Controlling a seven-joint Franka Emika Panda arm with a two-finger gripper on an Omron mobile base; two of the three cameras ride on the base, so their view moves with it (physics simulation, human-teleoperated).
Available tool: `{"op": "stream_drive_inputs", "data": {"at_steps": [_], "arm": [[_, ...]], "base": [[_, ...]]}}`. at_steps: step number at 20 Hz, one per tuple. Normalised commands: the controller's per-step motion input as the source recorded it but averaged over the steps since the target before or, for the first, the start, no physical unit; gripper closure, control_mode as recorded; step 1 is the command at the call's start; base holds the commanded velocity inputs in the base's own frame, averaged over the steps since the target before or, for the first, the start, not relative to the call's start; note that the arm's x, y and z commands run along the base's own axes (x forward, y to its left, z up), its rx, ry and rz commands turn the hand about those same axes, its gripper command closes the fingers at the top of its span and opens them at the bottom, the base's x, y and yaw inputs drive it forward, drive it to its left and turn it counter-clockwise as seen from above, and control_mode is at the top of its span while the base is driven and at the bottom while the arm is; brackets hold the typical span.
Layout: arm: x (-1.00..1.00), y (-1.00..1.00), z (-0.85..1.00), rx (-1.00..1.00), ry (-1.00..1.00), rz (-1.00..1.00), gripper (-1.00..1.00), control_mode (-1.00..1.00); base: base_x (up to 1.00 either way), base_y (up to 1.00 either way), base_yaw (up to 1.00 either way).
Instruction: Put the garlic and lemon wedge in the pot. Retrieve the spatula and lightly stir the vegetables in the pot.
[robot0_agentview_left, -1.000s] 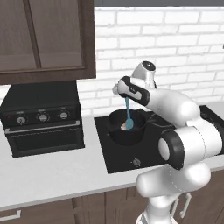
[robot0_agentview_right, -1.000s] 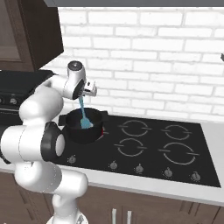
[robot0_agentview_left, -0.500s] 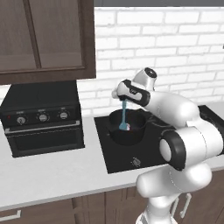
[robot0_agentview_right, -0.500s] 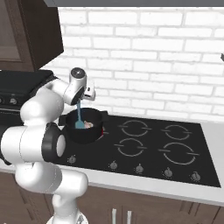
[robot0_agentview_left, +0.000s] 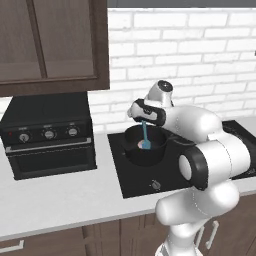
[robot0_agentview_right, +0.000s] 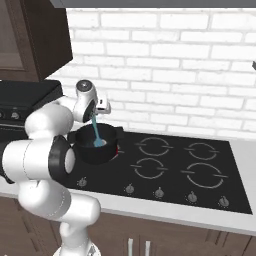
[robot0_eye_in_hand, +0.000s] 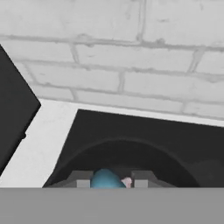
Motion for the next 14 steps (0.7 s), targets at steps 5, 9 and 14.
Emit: {"op": "stream_drive_inputs", "data": {"at_steps": [5, 9, 14], "arm": [[0.28, -0.01, -0.08, -0.05, -0.01, 0.41, 1.00, -1.00], [0.03, 0.00, -0.21, 0.00, 0.00, 0.54, 1.00, -1.00], [-0.61, 0.00, 0.01, -0.08, 0.06, 0.31, 1.00, -1.00]], "base": [[0.00, 0.00, 0.00], [0.00, 0.00, 0.00], [0.00, 0.00, 0.00]]}}
